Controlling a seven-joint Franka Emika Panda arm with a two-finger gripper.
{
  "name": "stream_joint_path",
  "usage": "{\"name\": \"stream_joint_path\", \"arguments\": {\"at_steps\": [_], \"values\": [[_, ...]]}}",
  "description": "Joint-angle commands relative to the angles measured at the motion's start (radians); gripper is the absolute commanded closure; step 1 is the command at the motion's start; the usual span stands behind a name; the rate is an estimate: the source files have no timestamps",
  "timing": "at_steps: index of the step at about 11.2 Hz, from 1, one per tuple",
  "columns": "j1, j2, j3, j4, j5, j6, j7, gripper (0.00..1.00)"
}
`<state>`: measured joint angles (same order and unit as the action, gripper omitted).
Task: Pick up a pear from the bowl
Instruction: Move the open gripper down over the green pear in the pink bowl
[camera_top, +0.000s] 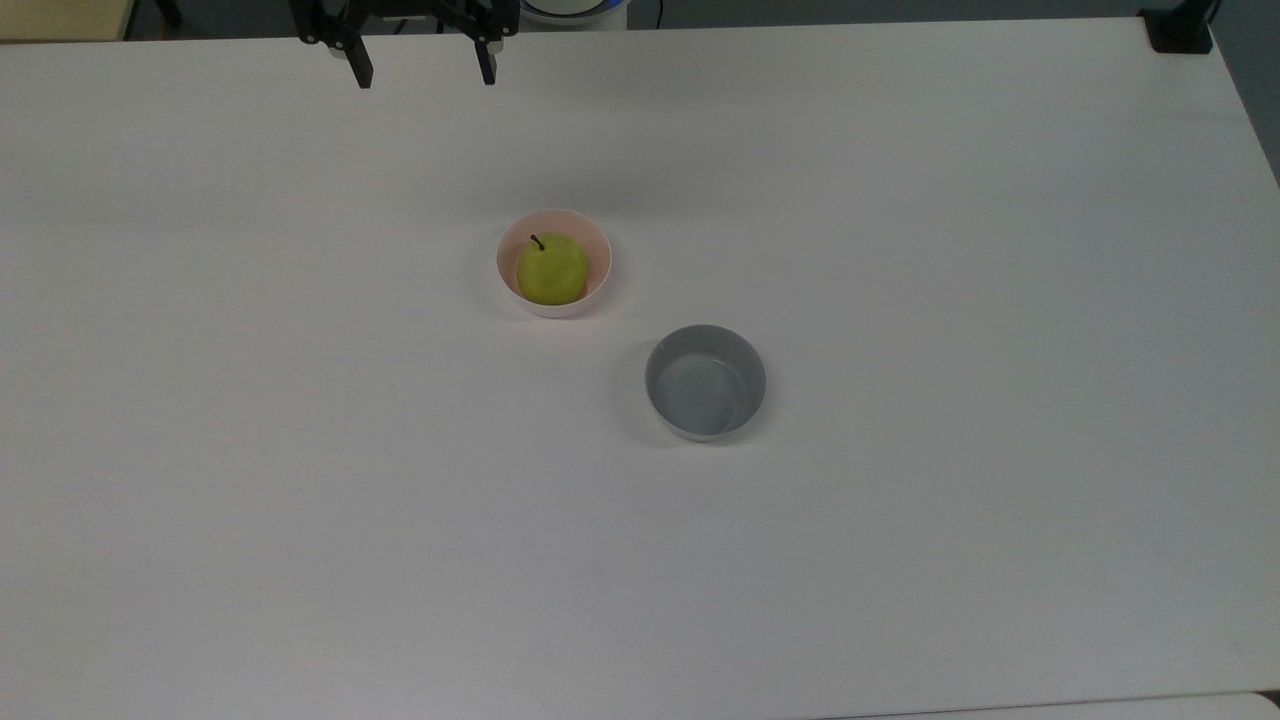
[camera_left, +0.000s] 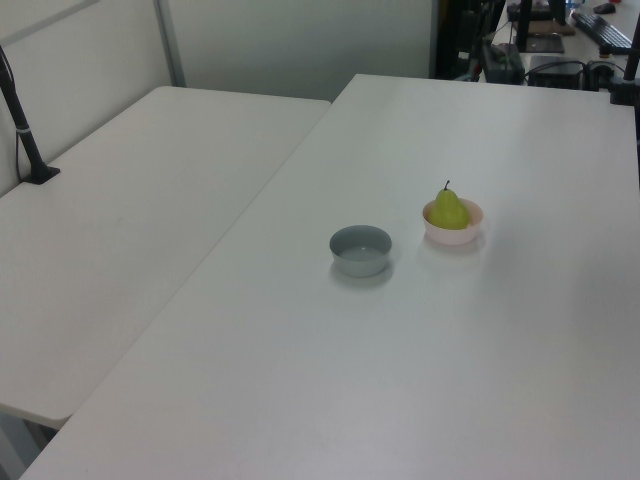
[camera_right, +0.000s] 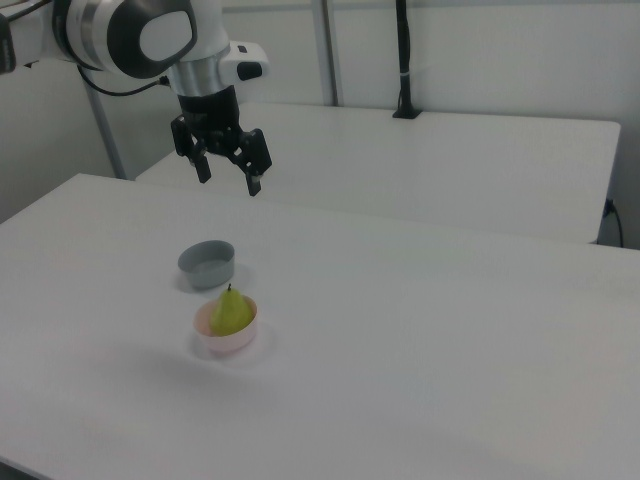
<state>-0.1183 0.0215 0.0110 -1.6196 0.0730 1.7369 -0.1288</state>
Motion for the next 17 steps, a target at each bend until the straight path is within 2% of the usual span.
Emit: {"name": "stream_joint_path", "arguments": {"at_steps": [1, 5, 7, 9, 12, 14, 17], "values": [[0.009, -0.005, -0.016, 0.006, -0.006, -0.034, -0.026, 0.0], [0.017, -0.006, -0.014, -0.04, -0.033, -0.034, -0.192, 0.0], [0.023, -0.003, 0.015, -0.077, -0.094, -0.036, -0.201, 0.0], [0.034, 0.001, 0.033, -0.138, -0.114, -0.016, -0.195, 0.0], [0.077, 0.024, 0.033, -0.224, -0.114, 0.107, -0.181, 0.0], [0.08, 0.043, 0.033, -0.284, -0.114, 0.2, -0.18, 0.0], [0.094, 0.099, 0.033, -0.327, -0.114, 0.302, -0.175, 0.0]]}}
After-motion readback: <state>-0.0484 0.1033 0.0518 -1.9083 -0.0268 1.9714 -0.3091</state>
